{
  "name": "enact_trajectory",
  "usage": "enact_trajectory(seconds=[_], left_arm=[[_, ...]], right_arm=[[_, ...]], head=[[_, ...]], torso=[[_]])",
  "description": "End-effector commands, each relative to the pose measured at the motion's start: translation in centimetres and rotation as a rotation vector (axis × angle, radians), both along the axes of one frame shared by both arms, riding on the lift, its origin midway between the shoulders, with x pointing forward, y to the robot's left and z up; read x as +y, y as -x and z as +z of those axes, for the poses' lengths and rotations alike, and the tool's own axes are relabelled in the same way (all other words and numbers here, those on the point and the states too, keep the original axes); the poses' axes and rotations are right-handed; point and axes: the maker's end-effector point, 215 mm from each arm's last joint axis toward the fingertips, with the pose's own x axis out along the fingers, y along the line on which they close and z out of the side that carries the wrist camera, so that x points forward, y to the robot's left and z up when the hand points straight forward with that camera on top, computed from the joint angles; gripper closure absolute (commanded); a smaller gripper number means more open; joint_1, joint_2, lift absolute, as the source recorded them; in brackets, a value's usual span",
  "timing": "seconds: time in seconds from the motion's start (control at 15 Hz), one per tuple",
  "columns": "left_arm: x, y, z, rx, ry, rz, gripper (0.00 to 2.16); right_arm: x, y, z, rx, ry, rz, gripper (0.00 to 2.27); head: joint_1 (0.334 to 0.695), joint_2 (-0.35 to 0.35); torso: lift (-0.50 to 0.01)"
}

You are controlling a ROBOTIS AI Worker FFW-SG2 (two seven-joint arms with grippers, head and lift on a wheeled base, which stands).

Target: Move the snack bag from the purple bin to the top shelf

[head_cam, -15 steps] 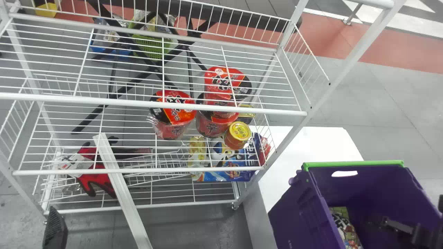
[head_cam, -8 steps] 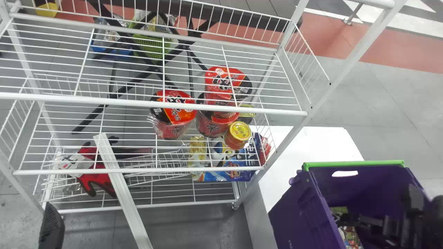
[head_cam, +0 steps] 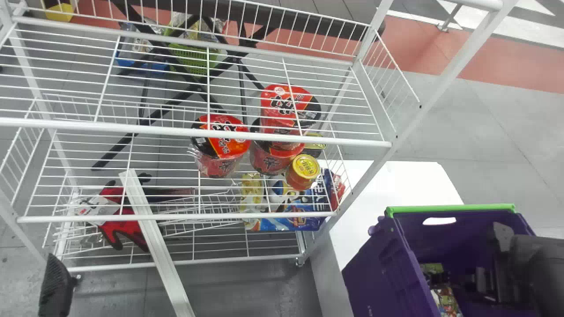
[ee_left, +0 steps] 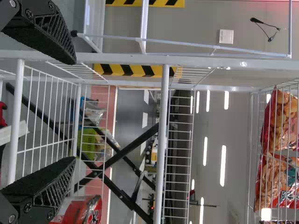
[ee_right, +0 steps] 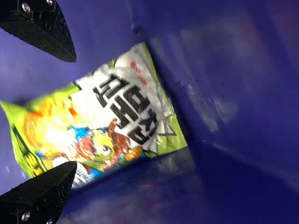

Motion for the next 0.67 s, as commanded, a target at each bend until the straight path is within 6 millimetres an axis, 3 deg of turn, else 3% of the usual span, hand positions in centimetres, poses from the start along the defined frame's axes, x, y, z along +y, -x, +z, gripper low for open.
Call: enact_trajectory(seconds=[0.0, 0.33, 0.6], left_arm=[[0.8, -0.3, 0.2, -0.006, 0.002, 0.011, 0.08], [1.5, -1.0, -0.2, -0.002, 0.008, 0.015, 0.08], [1.6, -1.4, -0.6, 0.009, 0.010, 0.011, 0.08]], right_arm=[[0.9, 0.2, -1.5, 0.029, 0.010, 0.062, 0.00], [4.6, 0.7, -5.8, 0.045, 0.023, 0.168, 0.00], [3.1, 1.4, -5.1, 0.081, 0.053, 0.158, 0.02]], head=[[0.695, -0.350], [0.695, -0.350], [0.695, -0.350]], torso=[[-0.452], [-0.452], [-0.452]])
